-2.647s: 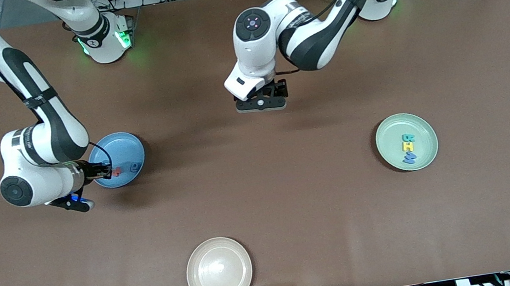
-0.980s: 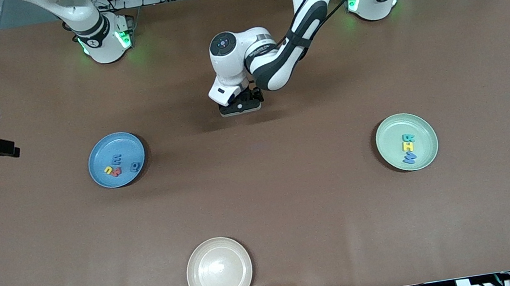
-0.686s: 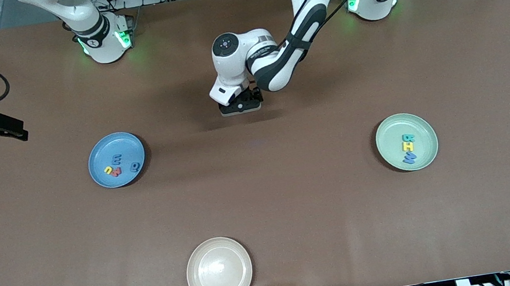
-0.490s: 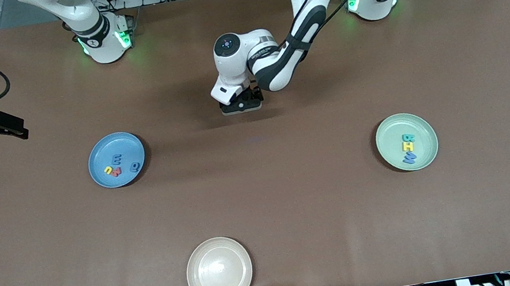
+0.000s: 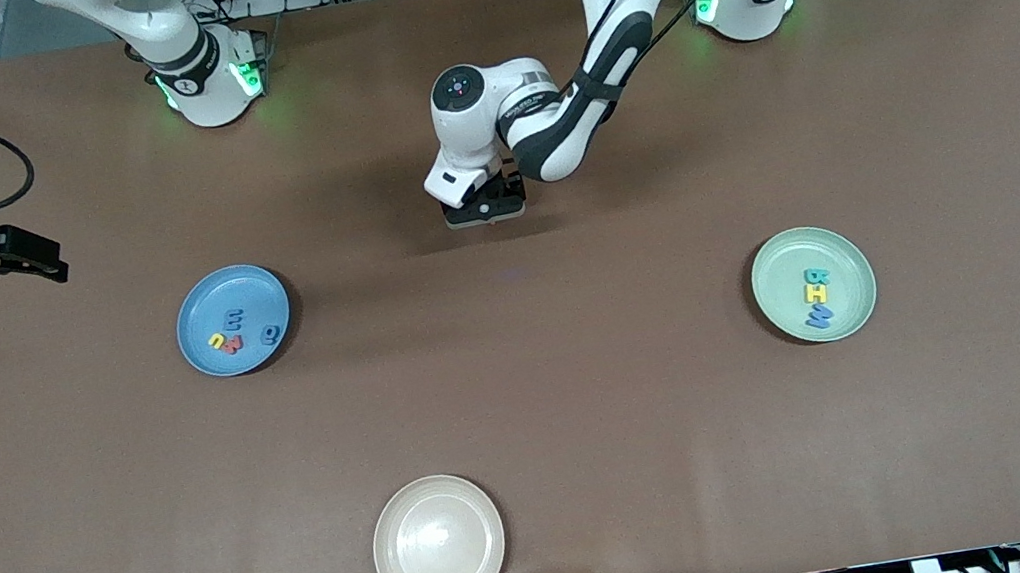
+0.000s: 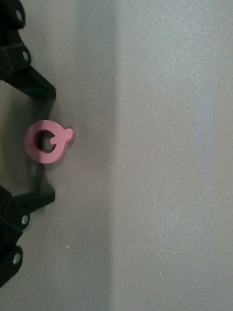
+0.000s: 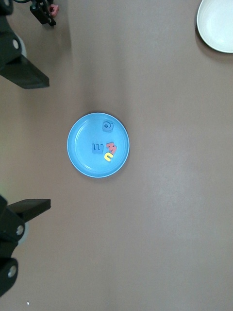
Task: Sort upper and lower case letters into plates
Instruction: 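Carry the pink Q to the green plate with the left gripper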
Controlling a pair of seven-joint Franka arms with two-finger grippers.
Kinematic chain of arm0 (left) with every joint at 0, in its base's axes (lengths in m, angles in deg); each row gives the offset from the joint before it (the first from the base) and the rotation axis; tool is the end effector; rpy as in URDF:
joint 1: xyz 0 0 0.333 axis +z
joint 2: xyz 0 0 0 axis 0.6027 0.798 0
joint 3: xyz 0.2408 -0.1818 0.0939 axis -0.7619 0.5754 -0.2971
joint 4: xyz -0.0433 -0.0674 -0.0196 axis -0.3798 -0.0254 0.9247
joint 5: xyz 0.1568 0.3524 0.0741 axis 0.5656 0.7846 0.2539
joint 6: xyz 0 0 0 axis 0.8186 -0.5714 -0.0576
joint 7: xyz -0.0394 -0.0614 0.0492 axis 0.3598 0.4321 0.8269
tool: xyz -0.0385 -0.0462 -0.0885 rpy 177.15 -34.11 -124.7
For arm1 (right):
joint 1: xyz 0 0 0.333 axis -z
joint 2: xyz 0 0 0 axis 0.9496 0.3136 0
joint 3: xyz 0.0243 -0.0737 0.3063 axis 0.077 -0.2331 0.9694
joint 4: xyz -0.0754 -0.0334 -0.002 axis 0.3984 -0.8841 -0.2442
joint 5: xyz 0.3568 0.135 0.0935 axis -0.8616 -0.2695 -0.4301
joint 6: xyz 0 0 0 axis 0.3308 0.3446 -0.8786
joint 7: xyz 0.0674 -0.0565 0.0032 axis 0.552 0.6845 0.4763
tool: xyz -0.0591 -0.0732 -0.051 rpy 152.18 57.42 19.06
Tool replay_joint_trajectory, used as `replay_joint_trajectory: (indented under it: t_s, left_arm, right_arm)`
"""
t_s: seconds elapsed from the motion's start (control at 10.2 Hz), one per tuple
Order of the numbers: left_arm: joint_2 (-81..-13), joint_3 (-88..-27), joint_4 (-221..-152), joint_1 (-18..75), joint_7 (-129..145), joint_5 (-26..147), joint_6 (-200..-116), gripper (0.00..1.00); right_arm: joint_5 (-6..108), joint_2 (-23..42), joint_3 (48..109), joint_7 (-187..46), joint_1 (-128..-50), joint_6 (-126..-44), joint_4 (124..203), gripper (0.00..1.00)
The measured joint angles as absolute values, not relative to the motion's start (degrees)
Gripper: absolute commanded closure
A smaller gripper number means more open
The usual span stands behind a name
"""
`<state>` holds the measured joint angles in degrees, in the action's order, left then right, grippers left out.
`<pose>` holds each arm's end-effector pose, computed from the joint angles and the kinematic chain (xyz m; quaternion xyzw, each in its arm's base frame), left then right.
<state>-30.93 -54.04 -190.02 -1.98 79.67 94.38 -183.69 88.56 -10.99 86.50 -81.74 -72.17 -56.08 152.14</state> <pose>0.3319 -0.5603 0.1646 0.9995 0.0257 0.0153 0.0126 0.5643 0.0245 0.6120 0.9990 -0.0285 -0.0344 0.0098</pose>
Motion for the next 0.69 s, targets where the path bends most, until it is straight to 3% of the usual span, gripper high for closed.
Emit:
replay_joint_trajectory:
  t_s: [0.1, 0.2, 0.69]
  left_arm:
    - [-31.2, -54.0, -190.0, -2.0, 79.7, 94.4, -183.7, 0.82]
    - [-31.5, -54.0, -190.0, -2.0, 79.7, 94.4, -183.8, 1.00]
    - [-33.4, -54.8, -189.1, 0.9, 80.7, 94.4, -184.1, 1.00]
  right_arm:
    - [88.6, -11.0, 86.5, -81.7, -72.2, -56.0, 152.1, 0.00]
    - [88.6, -11.0, 86.5, -81.7, -72.2, -56.0, 152.1, 0.00]
    - [88.6, -11.0, 86.3, -81.7, -72.2, -56.0, 152.3, 0.00]
